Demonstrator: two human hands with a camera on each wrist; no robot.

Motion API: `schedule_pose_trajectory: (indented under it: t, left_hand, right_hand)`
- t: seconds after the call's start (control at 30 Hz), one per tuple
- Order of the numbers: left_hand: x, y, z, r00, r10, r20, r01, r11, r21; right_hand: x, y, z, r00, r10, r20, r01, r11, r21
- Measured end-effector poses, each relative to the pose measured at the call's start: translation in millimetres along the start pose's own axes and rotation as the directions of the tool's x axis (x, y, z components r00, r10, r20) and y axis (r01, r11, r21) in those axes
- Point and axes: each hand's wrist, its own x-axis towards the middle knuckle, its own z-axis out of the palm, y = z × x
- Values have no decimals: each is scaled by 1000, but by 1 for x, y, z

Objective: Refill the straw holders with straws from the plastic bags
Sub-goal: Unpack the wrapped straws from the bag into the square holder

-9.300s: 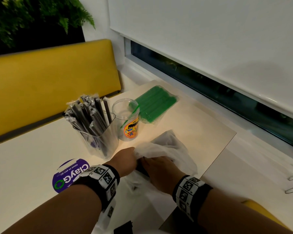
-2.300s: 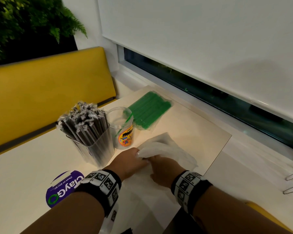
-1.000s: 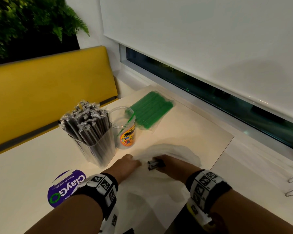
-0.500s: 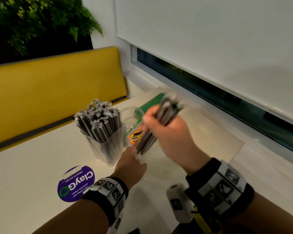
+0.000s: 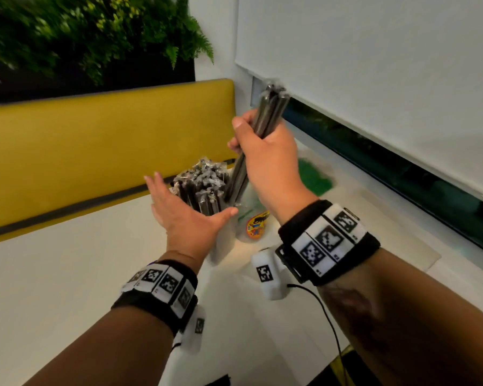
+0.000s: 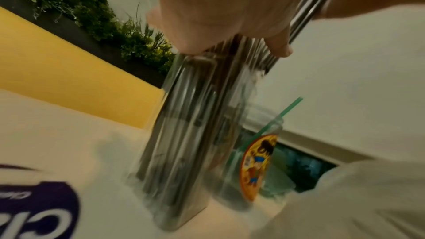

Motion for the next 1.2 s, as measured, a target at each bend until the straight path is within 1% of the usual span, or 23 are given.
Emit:
schedule_pose_trajectory:
  t: [0.1, 0.2, 0.3, 0.4, 0.47, 0.5, 0.53, 0.57, 0.6, 0.63, 0.67, 0.7, 0.73, 0.77, 0.8, 0.83, 0.9, 0.93, 1.03, 1.1, 1.13, 1.17, 1.2]
  left_hand:
    - [1, -21, 8, 987, -78, 140, 97, 986, -133]
    - [2, -33, 12, 988, -50, 146, 79, 976, -203]
    - [5, -36, 12, 991, -8, 132, 41, 969, -243]
    - [6, -38, 10, 987, 22, 161, 22, 963, -270]
    - [7, -37, 8, 982, 40, 187, 17, 956, -292]
    - [8, -37, 8, 979, 48, 197, 13, 954, -298]
    - [8, -38, 8, 978, 53, 202, 10, 955, -298]
    - [8, -38, 8, 979, 56, 197, 4, 957, -290]
    - [8, -38, 8, 981, 57, 186, -2, 959, -284]
    - [8, -38, 8, 982, 61, 181, -7, 959, -283]
    - [8, -39, 9, 982, 64, 179, -9, 957, -289]
    - [7, -39, 9, 982, 70, 177, -15, 956, -294]
    - [7, -39, 9, 981, 79, 174, -24, 955, -297]
    - [7, -38, 10, 981, 86, 173, -31, 954, -299]
    - [7, -38, 9, 981, 91, 173, -37, 956, -292]
    - [7, -38, 9, 980, 93, 176, -40, 957, -286]
    - [7, -38, 8, 978, 96, 186, -41, 959, -281]
    - [8, -38, 7, 977, 100, 190, -43, 958, -283]
    - [9, -40, 8, 973, 114, 199, -51, 954, -297]
    - [6, -35, 8, 973, 94, 209, -27, 952, -304]
    - [4, -32, 7, 979, 79, 190, -23, 959, -282]
    - [2, -30, 7, 985, 74, 155, -38, 974, -224]
    - [-1, -28, 5, 990, 74, 118, -59, 990, -124]
  right_hand:
    - [6, -2, 14, 999, 26, -42, -23, 997, 70]
    - [11, 2, 20, 997, 37, -67, -32, 996, 79]
    - [4, 21, 26, 996, 80, -51, -80, 997, -10]
    - [-14, 52, 28, 988, 148, 34, -140, 976, -165]
    - [-19, 61, 30, 985, 134, 107, -99, 953, -287]
    - [-18, 59, 29, 986, 98, 135, -46, 938, -343]
    - [-17, 54, 28, 988, 29, 149, 29, 926, -377]
    - [-14, 45, 26, 986, -78, 148, 130, 914, -384]
    - [-10, 35, 23, 965, -227, 133, 261, 889, -376]
    - [-4, 24, 21, 912, -390, 130, 409, 828, -385]
    - [3, 15, 20, 831, -531, 165, 547, 725, -420]
    - [9, 9, 21, 749, -616, 243, 648, 606, -462]
    - [13, 6, 24, 693, -629, 351, 709, 508, -490]
    - [16, 10, 26, 673, -570, 471, 736, 453, -504]
    - [17, 18, 26, 681, -448, 579, 732, 435, -525]
    - [14, 32, 25, 703, -296, 647, 703, 425, -570]
    - [1, 59, 19, 739, -43, 673, 628, 408, -663]
    - [-7, 69, 17, 746, 24, 666, 597, 418, -684]
    - [-18, 77, 15, 759, 51, 649, 550, 483, -681]
    - [-17, 74, 16, 746, 73, 662, 556, 479, -679]
    - [-16, 70, 14, 731, 107, 673, 548, 495, -674]
    - [-16, 66, 10, 719, 144, 680, 515, 547, -660]
    - [-16, 60, 5, 714, 168, 679, 454, 628, -632]
